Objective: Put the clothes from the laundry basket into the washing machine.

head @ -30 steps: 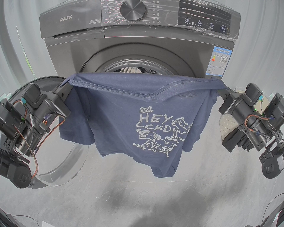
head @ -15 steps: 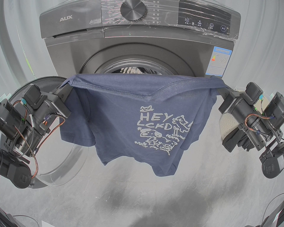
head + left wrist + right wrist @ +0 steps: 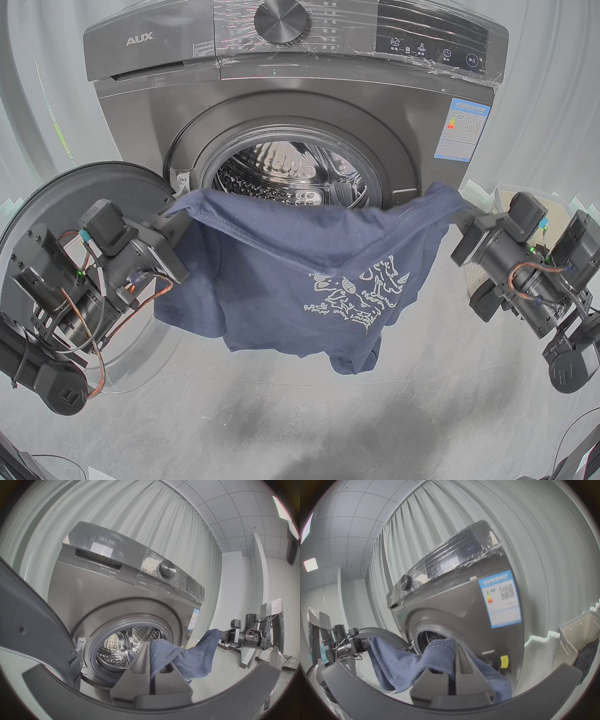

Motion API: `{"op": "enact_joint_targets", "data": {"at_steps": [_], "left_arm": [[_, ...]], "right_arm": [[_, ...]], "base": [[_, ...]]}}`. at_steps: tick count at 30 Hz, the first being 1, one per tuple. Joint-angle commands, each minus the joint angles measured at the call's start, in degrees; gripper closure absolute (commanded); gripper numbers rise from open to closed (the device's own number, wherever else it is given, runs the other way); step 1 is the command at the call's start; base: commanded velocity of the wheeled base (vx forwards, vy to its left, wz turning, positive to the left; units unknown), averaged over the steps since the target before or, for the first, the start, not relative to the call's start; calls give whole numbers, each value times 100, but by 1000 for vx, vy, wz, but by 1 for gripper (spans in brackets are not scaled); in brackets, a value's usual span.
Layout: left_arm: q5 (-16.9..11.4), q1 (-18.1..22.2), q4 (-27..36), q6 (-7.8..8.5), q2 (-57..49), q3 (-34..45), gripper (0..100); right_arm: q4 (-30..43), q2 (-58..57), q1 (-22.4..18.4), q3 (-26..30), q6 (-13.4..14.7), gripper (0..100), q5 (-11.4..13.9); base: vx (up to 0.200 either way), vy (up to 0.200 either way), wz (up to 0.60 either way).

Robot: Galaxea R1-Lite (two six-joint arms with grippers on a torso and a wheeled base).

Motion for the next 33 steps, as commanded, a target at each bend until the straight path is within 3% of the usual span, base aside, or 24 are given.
{"op": "enact_joint_targets", "data": {"at_steps": [1,7,10,11,16,33], "left_arm": [[25,-280,-4,56,327,-15,100],[139,-526,-4,56,292,-191,100],[139,-588,-4,47,239,-278,100],[139,-596,-4,47,204,-296,100],[122,-684,-4,47,-25,-331,100],[69,-922,-4,29,-376,-384,100]], "right_arm": [[-15,195,327,342,13,100,-2],[-6,1021,846,131,39,100,-11],[-50,1408,1329,61,48,100,-11],[-68,1592,1487,87,56,0,-11],[-200,2155,1962,-1,92,0,-11],[-217,4106,1883,-1653,13,0,7]], "base": [[0,0,0],[0,0,0],[0,0,0],[0,0,0],[0,0,0],[0,0,0]]}}
